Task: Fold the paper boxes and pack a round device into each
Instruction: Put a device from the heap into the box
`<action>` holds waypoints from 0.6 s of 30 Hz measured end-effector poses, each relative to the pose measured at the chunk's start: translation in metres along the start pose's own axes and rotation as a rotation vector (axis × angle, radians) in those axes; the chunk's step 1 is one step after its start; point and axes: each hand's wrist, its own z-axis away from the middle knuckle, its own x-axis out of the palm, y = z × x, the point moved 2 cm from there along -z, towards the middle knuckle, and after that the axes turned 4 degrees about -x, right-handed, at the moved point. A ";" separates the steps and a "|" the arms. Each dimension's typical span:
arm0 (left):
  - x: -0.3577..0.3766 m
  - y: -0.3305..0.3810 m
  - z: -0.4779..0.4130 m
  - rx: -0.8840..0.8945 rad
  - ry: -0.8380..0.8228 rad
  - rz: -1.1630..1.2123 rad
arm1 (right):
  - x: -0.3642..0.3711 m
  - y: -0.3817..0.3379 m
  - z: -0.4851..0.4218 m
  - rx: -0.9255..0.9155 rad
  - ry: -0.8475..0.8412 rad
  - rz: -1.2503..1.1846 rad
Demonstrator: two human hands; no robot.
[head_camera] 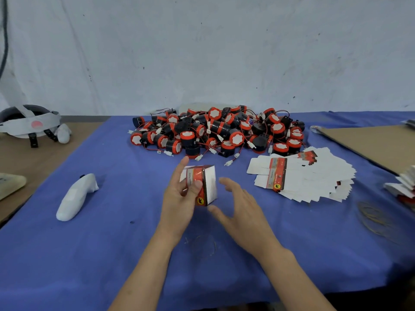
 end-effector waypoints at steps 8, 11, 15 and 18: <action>0.031 -0.021 0.016 0.506 -0.345 -0.929 | -0.012 0.002 -0.003 0.138 0.113 -0.175; 0.030 -0.020 0.017 0.590 -0.327 -0.893 | -0.007 0.008 -0.004 0.168 0.021 -0.188; 0.030 -0.007 0.020 0.706 -0.225 -0.907 | -0.005 0.011 -0.004 0.208 0.018 -0.335; 0.027 -0.003 0.022 0.796 -0.050 -0.797 | -0.006 0.019 -0.005 0.316 0.086 -0.360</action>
